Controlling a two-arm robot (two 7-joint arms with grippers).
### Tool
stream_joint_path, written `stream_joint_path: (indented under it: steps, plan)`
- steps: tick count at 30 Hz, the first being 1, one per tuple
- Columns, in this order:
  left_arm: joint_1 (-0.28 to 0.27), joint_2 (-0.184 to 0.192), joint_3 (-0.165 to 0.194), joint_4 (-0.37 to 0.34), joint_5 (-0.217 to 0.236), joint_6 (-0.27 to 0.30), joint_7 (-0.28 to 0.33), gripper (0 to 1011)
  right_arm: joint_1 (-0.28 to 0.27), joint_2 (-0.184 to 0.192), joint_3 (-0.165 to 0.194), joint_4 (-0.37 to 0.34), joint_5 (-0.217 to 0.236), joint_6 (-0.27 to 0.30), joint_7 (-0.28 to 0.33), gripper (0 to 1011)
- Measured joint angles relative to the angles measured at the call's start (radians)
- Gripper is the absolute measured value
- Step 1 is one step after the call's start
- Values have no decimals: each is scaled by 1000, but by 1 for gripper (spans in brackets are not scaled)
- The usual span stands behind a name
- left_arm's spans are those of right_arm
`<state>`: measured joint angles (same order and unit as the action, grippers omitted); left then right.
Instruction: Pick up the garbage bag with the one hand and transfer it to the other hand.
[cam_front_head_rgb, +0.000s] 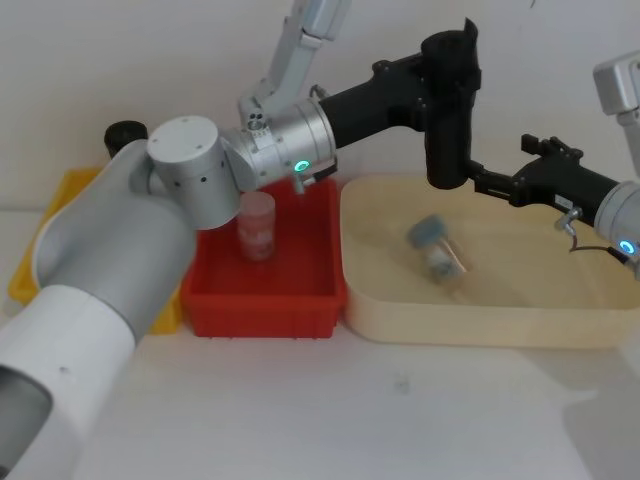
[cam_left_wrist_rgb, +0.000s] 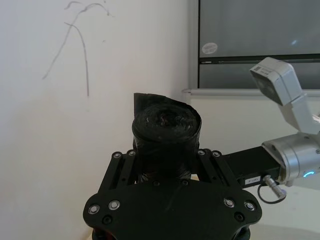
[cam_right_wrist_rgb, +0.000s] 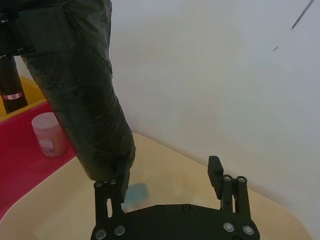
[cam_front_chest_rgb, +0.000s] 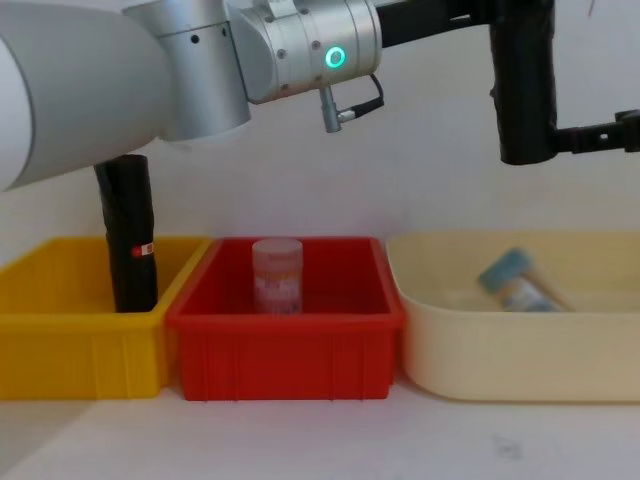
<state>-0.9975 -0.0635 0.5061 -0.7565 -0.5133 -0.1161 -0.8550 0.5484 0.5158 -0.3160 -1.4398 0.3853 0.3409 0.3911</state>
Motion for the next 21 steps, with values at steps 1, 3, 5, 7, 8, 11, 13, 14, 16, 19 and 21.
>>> stream_joint_path:
  steps: [1,3,5,7,8,11,13,14,16,19,21]
  plan:
    - [-4,-4,1,8,-2,-3,-4,460,2,0,-1,3,-1,0,1,975]
    - [-13,-13,3,30,-6,-11,-15,460,4,0,-3,7,-2,1,2,1001]
    - [-19,-18,4,43,-9,-15,-21,460,8,0,-6,12,-5,2,4,1004]
    - [-27,-26,6,61,-12,-21,-30,460,10,-1,-8,15,-6,3,5,1004]
    - [-29,-28,7,66,-13,-22,-33,460,10,-1,-8,16,-6,3,5,1004]
    - [-37,-35,8,83,-17,-28,-42,460,8,1,-7,13,-6,1,7,1004]
    - [-41,-39,10,93,-19,-32,-47,460,3,4,-4,6,-6,-1,10,1004]
    - [-42,-41,10,96,-20,-33,-49,460,-3,9,0,-2,-4,-5,12,1004]
    - [-45,-43,10,101,-21,-34,-52,460,-11,14,5,-11,0,-10,14,1004]
    - [-50,-48,11,113,-23,-38,-57,460,-30,28,17,-34,8,-20,19,1004]
    - [-52,-49,12,117,-24,-39,-59,460,-44,39,28,-50,14,-24,21,1004]
